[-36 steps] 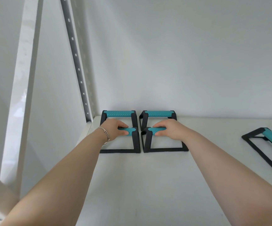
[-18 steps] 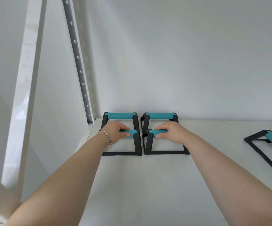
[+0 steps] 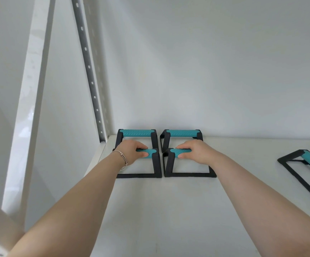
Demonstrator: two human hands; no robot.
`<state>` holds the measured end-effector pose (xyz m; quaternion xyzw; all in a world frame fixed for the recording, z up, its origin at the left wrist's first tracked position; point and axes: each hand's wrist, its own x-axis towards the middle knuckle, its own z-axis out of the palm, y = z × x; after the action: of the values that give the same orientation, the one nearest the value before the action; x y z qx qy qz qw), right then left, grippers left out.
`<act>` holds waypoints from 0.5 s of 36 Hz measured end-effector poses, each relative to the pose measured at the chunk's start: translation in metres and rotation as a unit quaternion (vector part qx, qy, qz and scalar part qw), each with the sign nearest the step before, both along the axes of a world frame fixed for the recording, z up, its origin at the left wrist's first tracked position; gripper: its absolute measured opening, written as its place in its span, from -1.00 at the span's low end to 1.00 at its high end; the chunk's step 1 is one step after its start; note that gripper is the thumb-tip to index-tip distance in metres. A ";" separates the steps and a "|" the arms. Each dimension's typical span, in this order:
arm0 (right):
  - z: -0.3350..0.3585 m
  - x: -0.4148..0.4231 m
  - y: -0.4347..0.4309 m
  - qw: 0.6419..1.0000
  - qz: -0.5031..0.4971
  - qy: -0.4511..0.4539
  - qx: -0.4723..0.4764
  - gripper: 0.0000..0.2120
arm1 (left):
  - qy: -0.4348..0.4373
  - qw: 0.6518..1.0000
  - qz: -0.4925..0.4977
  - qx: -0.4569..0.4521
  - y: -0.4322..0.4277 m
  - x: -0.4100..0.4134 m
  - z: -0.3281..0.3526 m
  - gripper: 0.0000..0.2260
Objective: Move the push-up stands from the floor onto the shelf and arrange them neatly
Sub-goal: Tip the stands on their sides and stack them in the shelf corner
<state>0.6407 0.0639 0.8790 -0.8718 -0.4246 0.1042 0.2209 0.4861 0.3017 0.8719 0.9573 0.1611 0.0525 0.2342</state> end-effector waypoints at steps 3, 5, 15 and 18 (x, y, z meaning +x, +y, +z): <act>0.000 0.000 0.000 1.000 -0.001 0.003 -0.004 -0.66 | 0.001 1.000 -0.001 0.005 0.000 0.000 0.000 -0.71; -0.002 0.001 0.000 1.000 -0.001 0.006 0.000 -0.66 | 0.001 1.000 -0.001 0.009 0.000 0.000 0.000 -0.71; 0.000 0.002 -0.001 1.000 -0.002 0.009 -0.012 -0.64 | 0.004 1.000 -0.002 0.011 -0.001 -0.001 0.001 -0.71; -0.002 0.002 -0.001 1.000 -0.004 0.009 -0.009 -0.64 | 0.005 1.000 -0.003 0.011 -0.003 -0.002 0.002 -0.71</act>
<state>0.6428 0.0624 0.8774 -0.8747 -0.4180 0.1146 0.2171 0.4844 0.2992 0.8738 0.9606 0.1585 0.0489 0.2229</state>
